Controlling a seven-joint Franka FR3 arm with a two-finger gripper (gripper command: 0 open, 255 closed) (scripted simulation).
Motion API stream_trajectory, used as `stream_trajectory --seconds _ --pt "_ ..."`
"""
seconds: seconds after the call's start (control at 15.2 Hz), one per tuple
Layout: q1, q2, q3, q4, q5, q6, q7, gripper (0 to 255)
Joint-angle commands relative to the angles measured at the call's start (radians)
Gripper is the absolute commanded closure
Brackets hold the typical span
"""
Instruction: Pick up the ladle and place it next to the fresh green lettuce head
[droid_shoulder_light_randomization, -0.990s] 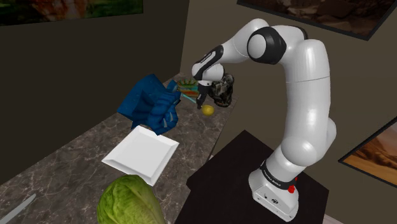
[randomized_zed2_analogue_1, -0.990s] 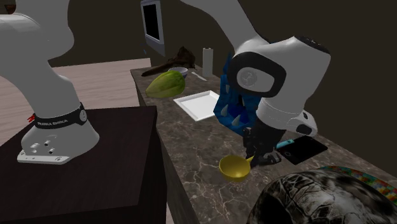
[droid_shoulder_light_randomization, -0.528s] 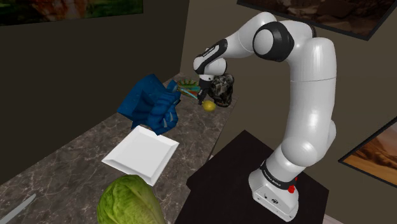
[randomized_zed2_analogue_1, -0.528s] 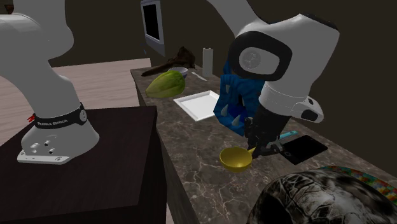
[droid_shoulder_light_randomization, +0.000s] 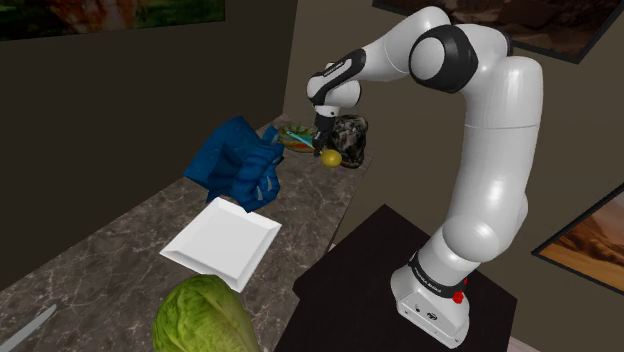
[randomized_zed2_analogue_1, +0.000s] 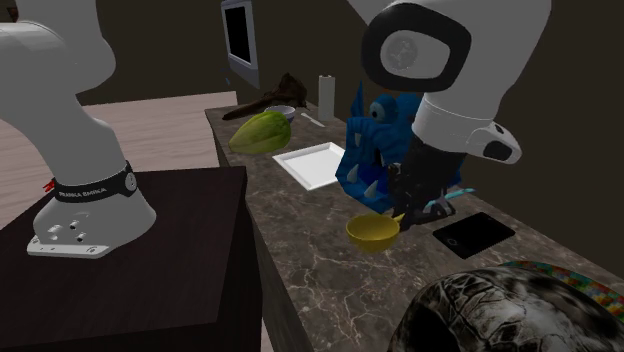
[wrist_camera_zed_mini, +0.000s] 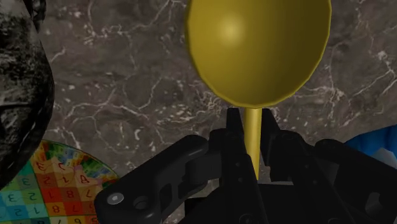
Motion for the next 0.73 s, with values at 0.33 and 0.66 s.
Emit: stream_trajectory --seconds 0.33,0.66 --pt "0.006 -0.057 -0.011 0.018 -0.021 -0.073 0.017 255" --pt "0.010 -0.095 -0.017 0.034 -0.035 -0.125 0.029 255"
